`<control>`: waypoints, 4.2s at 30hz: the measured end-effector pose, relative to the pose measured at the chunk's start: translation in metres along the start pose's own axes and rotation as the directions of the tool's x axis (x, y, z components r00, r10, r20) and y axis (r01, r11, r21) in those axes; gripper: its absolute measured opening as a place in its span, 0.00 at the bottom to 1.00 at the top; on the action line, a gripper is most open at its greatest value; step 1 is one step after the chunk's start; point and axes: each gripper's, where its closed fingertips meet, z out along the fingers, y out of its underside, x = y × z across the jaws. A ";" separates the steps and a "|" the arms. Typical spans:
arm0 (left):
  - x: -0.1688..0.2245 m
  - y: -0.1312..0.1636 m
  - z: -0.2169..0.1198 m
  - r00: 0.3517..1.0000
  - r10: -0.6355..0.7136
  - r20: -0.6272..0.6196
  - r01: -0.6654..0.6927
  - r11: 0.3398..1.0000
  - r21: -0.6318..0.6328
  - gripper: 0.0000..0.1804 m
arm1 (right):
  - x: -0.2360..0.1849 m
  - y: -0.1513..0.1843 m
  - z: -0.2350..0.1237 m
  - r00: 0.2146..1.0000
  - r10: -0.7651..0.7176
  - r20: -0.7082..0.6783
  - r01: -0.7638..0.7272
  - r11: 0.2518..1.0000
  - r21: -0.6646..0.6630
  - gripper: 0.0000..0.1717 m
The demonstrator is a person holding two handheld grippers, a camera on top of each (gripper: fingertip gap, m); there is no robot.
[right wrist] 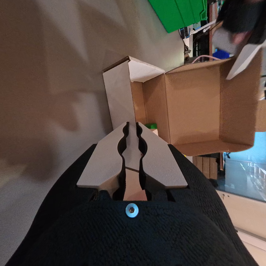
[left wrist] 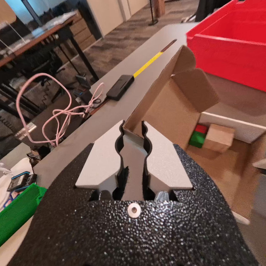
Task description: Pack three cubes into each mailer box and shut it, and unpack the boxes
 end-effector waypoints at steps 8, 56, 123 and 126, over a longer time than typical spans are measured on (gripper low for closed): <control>-0.017 0.034 0.063 0.951 -0.296 -0.094 0.282 0.950 -0.136 0.11 | 0.001 0.001 -0.001 1.000 -0.001 -0.003 0.001 1.000 0.002 0.05; 0.010 0.015 -0.011 0.830 -0.486 -0.273 0.556 0.688 0.466 0.20 | 0.050 0.088 0.026 0.593 0.804 -0.041 -0.760 0.541 -0.360 0.37; 0.025 0.010 -0.010 0.900 -0.384 -0.207 0.436 0.770 0.467 0.14 | 0.038 0.088 0.035 0.531 0.831 0.166 -0.665 0.530 -0.525 0.25; 0.025 0.010 -0.009 0.900 -0.384 -0.206 0.435 0.770 0.467 0.14 | 0.038 0.087 0.035 0.534 0.826 0.178 -0.653 0.537 -0.534 0.24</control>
